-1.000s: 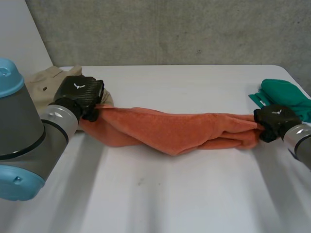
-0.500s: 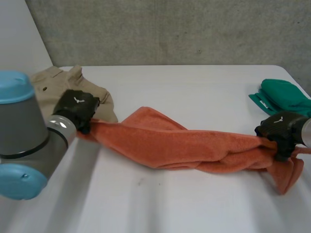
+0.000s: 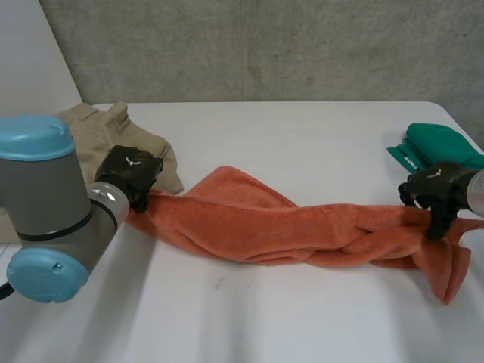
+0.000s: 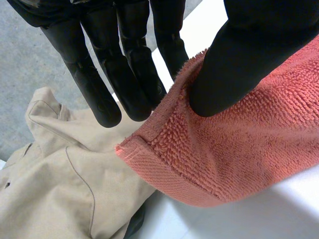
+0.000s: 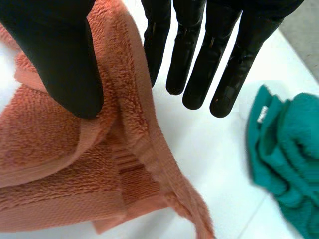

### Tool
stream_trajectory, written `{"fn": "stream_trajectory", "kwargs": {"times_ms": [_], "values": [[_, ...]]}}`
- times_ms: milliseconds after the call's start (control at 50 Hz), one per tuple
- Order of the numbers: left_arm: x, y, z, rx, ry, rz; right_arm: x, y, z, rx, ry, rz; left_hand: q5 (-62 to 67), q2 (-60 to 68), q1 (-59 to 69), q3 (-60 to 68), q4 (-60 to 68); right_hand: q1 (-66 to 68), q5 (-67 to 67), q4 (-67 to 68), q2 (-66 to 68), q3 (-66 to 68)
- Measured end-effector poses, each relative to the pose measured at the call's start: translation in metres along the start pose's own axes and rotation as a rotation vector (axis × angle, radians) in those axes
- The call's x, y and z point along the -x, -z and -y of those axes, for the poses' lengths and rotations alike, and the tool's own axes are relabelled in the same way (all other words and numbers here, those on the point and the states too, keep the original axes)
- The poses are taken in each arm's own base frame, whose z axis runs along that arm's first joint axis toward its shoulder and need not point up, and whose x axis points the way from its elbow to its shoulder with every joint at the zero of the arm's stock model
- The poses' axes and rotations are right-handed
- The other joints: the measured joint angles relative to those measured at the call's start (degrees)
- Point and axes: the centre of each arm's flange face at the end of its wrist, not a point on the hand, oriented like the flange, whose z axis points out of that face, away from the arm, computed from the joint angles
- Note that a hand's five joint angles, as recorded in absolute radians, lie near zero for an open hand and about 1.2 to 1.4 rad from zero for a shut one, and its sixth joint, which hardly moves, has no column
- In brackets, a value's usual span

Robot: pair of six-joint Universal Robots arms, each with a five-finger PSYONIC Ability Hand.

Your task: Fold the laundry.

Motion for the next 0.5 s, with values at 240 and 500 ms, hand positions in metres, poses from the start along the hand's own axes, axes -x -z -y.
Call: {"fn": "stream_trajectory", "kwargs": {"times_ms": [240, 500], "values": [[0.002, 0.001, 0.005, -0.015, -0.001, 0.005, -0.006, 0.003, 0.005, -0.016, 0.061, -0.026, 0.0, 0.0, 0.0, 0.0, 0.0, -0.8, -1.5, -1.1, -1.0, -1.0], [0.001, -0.003, 0.001, -0.006, -0.003, 0.005, 0.000, -0.021, -0.008, 0.017, 0.065, 0.027, 0.0, 0.0, 0.0, 0.0, 0.0, 16.7, 19.9, 22.1, 21.1, 21.9]]}}
